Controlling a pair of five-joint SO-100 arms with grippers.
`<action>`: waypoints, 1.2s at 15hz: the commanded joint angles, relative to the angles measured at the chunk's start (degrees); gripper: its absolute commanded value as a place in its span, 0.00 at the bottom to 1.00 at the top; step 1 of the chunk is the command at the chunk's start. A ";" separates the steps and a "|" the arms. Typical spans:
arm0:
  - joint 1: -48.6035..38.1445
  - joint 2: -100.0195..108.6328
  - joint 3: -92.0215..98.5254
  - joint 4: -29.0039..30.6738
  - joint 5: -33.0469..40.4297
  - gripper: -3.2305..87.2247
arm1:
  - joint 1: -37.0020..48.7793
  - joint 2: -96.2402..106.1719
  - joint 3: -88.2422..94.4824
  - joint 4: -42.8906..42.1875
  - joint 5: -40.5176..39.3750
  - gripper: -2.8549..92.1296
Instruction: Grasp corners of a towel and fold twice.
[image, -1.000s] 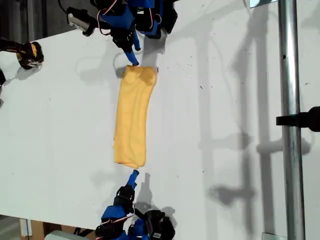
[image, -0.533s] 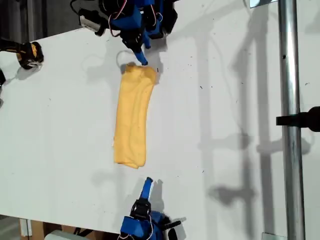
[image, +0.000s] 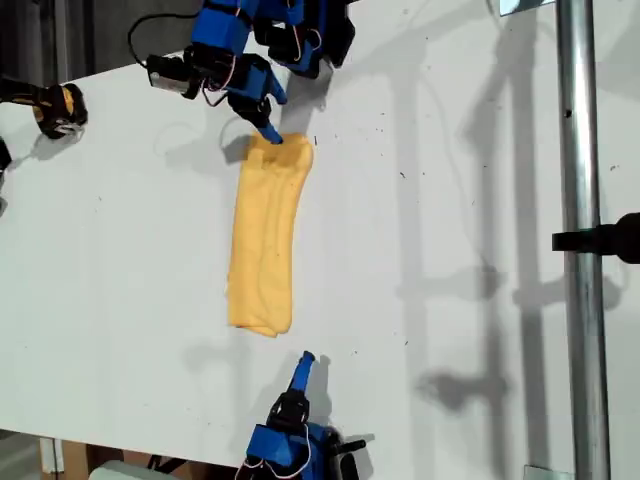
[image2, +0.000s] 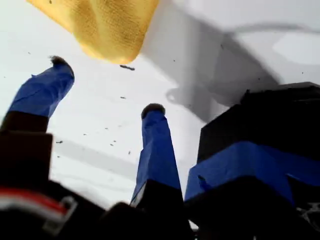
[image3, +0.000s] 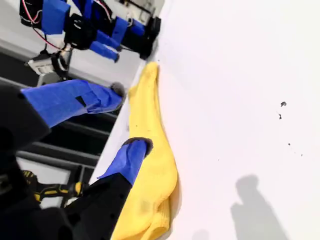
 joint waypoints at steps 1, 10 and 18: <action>0.35 0.44 -0.44 -0.62 -1.05 0.21 | 5.80 -2.64 3.60 -8.09 -4.75 0.36; -0.79 0.44 0.00 0.00 -2.29 0.21 | 12.57 -26.28 7.73 -35.33 -10.46 0.39; -1.23 0.44 0.00 0.09 -3.25 0.20 | 8.61 -38.94 -4.66 -41.22 -10.37 0.27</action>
